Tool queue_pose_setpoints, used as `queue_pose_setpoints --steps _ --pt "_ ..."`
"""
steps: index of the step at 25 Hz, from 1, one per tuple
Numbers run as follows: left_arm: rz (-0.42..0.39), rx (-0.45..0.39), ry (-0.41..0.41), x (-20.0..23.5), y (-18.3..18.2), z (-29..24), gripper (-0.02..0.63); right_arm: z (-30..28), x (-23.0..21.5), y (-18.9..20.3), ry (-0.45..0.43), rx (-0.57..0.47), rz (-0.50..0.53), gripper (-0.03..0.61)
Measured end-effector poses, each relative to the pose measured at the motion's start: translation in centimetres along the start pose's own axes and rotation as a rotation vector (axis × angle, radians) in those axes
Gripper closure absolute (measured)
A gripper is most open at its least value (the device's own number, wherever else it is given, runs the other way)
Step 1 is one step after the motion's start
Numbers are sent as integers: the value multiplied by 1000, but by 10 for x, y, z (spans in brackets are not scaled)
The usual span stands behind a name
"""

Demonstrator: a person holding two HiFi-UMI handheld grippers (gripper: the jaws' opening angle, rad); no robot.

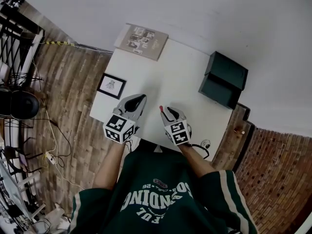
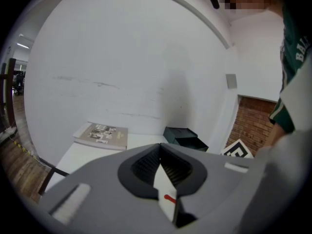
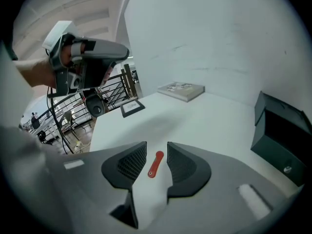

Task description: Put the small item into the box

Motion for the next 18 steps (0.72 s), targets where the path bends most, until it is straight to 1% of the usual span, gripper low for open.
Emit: queue_pose_setpoints --steps 7,10,14,16,18 --pt "23 19 -13 9 14 9 561 -25 8 33 -15 150 16 471" --pt "31 22 -20 14 17 13 561 -31 7 44 -16 190 12 471" --pt "40 24 -27 19 19 17 561 -39 9 56 -12 214 11 472" --pt "42 24 -25 21 19 17 561 -40 8 56 17 225 40 472" --pt "43 24 -23 22 19 17 561 -40 9 56 34 248 97 472"
Point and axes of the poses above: the fingertips, and each gripper's own axes: z backward along the fingers, x to its left, y out of its underside, the point moved 4 cm from there along z, backward along the fingers
